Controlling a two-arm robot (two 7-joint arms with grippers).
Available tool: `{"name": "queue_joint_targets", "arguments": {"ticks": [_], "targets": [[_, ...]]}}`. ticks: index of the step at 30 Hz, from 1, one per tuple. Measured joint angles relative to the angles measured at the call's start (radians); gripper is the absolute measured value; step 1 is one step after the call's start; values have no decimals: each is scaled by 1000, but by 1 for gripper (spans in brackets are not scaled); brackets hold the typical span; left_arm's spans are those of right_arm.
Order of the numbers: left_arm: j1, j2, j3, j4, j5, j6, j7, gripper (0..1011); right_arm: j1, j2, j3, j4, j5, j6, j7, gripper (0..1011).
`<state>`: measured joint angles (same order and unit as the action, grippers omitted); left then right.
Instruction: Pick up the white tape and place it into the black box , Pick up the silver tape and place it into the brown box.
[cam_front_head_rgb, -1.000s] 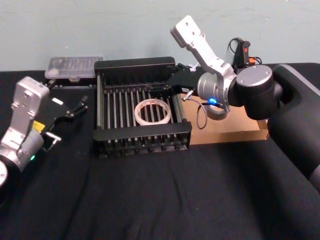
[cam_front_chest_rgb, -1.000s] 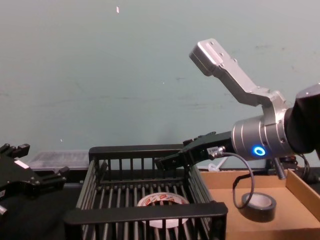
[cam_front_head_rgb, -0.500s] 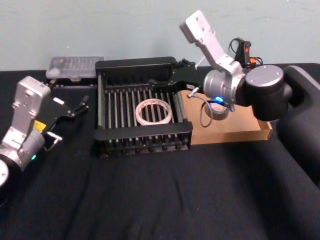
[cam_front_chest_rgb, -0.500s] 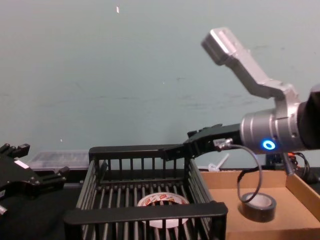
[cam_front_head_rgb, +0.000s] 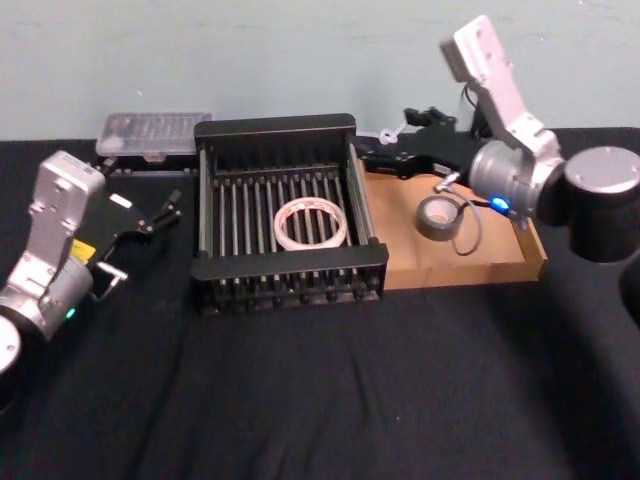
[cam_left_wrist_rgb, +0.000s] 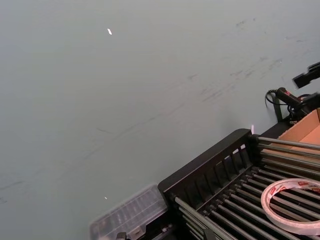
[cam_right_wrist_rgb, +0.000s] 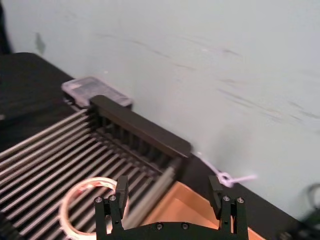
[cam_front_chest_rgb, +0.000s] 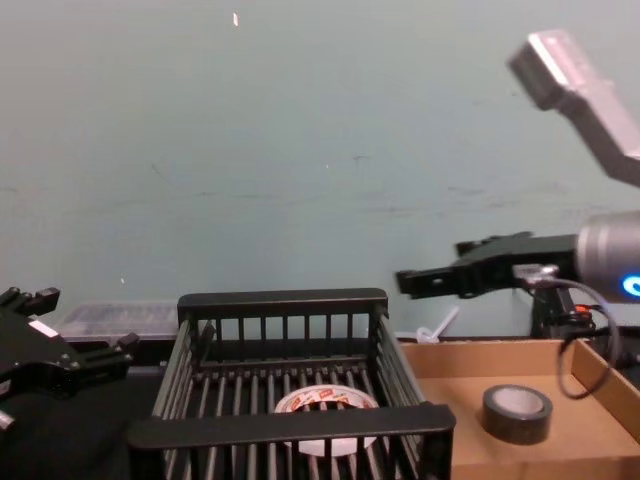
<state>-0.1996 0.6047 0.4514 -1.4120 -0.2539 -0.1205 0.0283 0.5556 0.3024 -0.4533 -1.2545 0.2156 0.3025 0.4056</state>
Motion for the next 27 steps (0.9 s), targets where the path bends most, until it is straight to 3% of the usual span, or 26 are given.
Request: {"name": "queue_joint_targets", "arguments": {"ticks": [7,15,27], "targets": [[0,0,0,0,0,0,0,1001,-76,41,67,-63,2,-24,-54,1002],[0,0,0,0,0,0,0,1001,-148,54,125,-101,-18,-69,-116,1002],[0,0,0,0,0,0,0,1001,-205,43,158,-99,-102,-141,-216,1002]]}}
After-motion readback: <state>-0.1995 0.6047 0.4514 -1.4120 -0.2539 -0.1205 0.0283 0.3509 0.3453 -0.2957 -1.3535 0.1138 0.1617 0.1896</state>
